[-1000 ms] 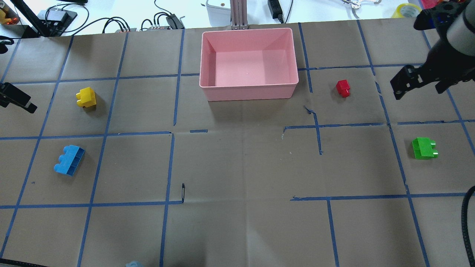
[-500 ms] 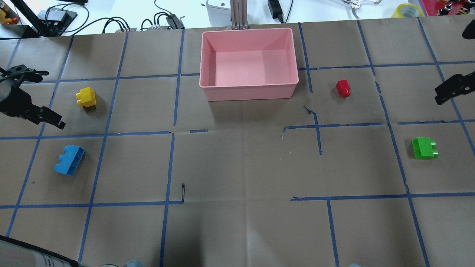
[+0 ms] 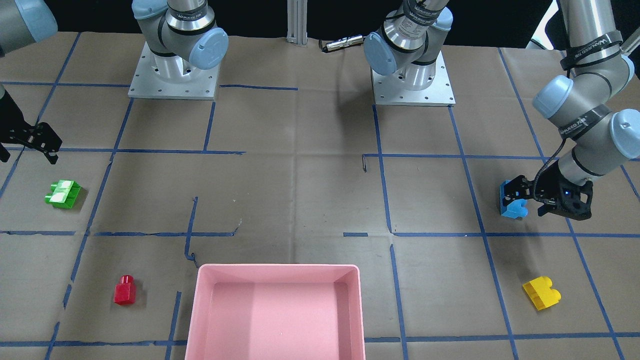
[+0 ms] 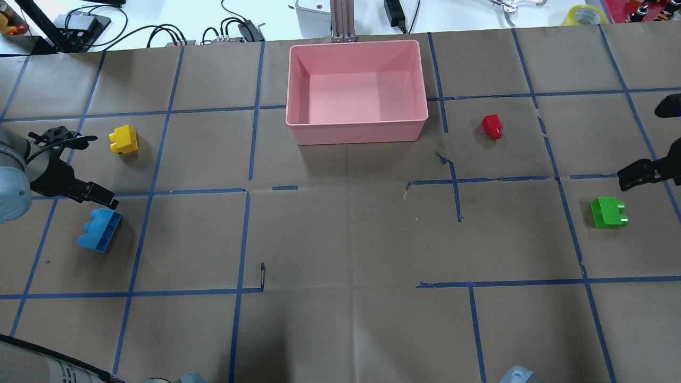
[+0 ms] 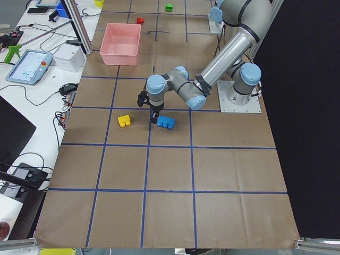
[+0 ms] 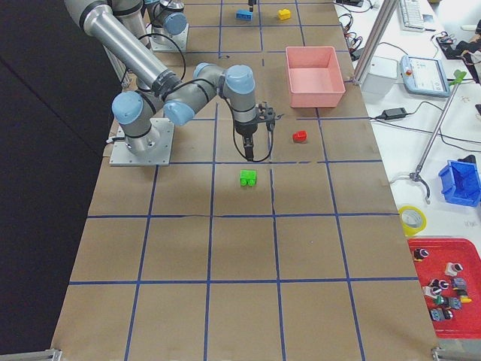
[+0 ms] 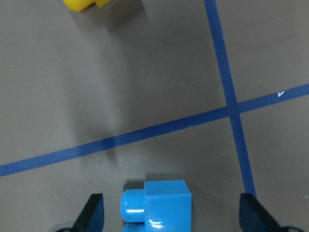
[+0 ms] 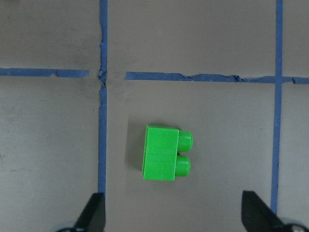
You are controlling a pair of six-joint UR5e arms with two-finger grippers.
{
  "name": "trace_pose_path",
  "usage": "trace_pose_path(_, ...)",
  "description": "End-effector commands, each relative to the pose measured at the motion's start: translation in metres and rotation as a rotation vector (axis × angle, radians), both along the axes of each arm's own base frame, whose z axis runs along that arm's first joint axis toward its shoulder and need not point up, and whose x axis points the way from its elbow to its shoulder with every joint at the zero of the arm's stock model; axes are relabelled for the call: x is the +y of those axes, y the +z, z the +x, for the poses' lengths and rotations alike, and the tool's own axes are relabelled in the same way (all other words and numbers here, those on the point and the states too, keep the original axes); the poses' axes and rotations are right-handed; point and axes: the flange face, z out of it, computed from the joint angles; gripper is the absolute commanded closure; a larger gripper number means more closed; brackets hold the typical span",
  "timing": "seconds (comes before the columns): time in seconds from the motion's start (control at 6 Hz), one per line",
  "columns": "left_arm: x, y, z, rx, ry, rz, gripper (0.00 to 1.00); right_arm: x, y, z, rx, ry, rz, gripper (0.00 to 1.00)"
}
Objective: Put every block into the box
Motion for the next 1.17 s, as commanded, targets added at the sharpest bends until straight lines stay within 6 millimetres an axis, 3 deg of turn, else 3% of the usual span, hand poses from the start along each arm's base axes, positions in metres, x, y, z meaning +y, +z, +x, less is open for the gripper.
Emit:
trace_pose_path(0.0, 0.012, -0.017, 0.021, 0.021, -0.021, 0.014, 0.01, -0.003, -0.05, -0.016, -0.042, -0.028, 0.049, 0.01)
trace_pose_path(0.5, 0.021, -0.029, 0.014, 0.044, -0.019, 0.036, 0.02, -0.018, -0.093, -0.028, -0.042, -0.035, 0.047, 0.01)
trace_pose_path(1.0, 0.023, -0.034, 0.013, 0.032, -0.019, 0.029, 0.06, -0.022, -0.103, -0.03, -0.037, -0.036, 0.028, 0.01)
